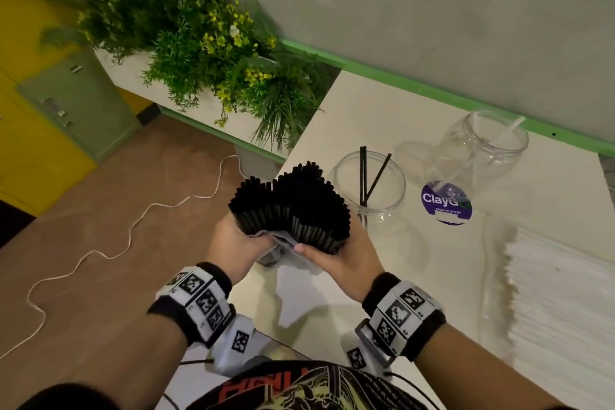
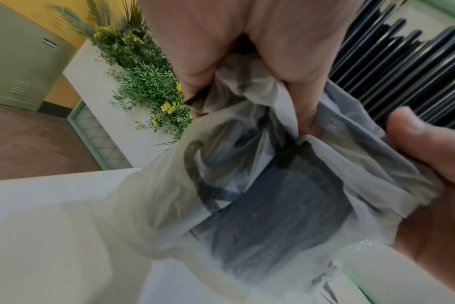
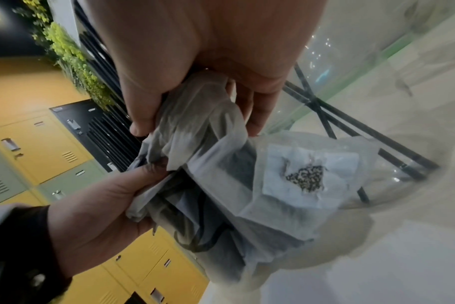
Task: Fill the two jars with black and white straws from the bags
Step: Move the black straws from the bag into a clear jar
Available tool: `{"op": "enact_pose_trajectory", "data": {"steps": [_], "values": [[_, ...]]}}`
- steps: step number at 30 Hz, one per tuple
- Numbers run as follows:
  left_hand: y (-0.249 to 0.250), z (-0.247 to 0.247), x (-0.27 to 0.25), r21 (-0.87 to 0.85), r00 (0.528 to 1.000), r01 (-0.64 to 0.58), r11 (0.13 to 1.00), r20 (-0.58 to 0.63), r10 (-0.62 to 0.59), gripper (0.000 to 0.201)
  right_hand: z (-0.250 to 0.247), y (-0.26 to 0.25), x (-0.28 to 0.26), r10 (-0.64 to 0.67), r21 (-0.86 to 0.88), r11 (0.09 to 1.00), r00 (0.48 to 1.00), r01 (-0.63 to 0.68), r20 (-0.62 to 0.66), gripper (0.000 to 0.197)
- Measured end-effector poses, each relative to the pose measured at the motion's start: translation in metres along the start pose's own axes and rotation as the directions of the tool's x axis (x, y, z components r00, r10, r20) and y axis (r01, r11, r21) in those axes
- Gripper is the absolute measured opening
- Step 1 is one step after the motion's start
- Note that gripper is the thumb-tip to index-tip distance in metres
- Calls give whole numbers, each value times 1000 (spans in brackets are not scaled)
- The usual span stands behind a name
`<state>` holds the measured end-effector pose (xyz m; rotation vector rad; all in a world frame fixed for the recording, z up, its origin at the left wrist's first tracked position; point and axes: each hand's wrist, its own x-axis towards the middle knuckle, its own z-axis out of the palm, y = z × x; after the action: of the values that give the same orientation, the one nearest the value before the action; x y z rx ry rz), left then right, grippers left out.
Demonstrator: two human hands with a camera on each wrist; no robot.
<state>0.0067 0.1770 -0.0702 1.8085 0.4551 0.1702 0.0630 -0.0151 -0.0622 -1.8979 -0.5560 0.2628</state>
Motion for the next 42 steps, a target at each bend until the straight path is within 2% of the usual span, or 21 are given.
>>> {"op": "enact_pose_trajectory", "data": {"steps": [2, 5, 8, 12, 15, 17, 21, 23, 25, 27, 30, 32, 35, 37, 40, 42], "values": [[-6, -6, 9, 32, 999, 16, 999, 51, -17, 53, 1, 0, 5, 13, -54, 998, 1000, -12, 22, 60], [-17, -12, 22, 125, 986, 56, 991, 149, -74, 56, -6, -6, 14, 88, -264, 963, 984, -45, 153, 72], [-15, -18, 29, 90, 984, 61, 994, 163, -75, 55, -15, -24, 21, 77, -366, 931, 977, 1, 200, 81], [-13, -20, 32, 10, 985, 10, 1000, 171, -12, 57, -13, -33, 20, 11, -370, 928, 992, 37, 126, 82], [-23, -18, 35, 55, 975, 72, 996, 207, -82, 70, -9, -29, 18, 85, -388, 921, 987, -26, 137, 76], [-30, -17, 38, 66, 968, 93, 993, 229, -106, 75, -8, -28, 15, 86, -424, 905, 989, -28, 120, 72], [-23, -24, 42, 106, 953, 82, 991, 281, -109, 66, -5, -28, 13, -70, -509, 859, 998, 63, 4, 65], [-14, -29, 40, 94, 925, 56, 994, 371, -87, 59, 0, -30, 17, -115, -510, 856, 993, 79, -40, 62], [-3, -31, 36, 61, 897, 48, 997, 437, -70, 65, 7, -34, 23, -152, -547, 831, 987, 98, -55, 57], [3, -30, 33, 47, 917, 26, 999, 397, -43, 69, 14, -36, 28, -181, -591, 796, 983, 131, -26, 53], [3, -24, 32, 13, 968, 51, 999, 246, -53, 66, 22, -39, 32, -99, -504, 858, 995, 98, 26, 55], [1, -21, 33, -11, 977, 91, 996, 196, -87, 69, 24, -38, 34, -51, -432, 901, 999, 49, 6, 54], [-1, -19, 32, -65, 972, 138, 988, 202, -123, 75, 23, -38, 34, -41, -417, 909, 999, 23, -32, 41], [0, -19, 31, -85, 969, 148, 985, 210, -127, 79, 21, -39, 35, 13, -380, 925, 999, -25, -36, 37], [2, -17, 31, -69, 972, 151, 986, 192, -135, 74, 18, -38, 36, 89, -223, 970, 995, -96, -41, 33], [5, -16, 31, -60, 975, 143, 988, 181, -130, 67, 16, -36, 36, 87, -116, 989, 996, -89, -29, 28]]}}
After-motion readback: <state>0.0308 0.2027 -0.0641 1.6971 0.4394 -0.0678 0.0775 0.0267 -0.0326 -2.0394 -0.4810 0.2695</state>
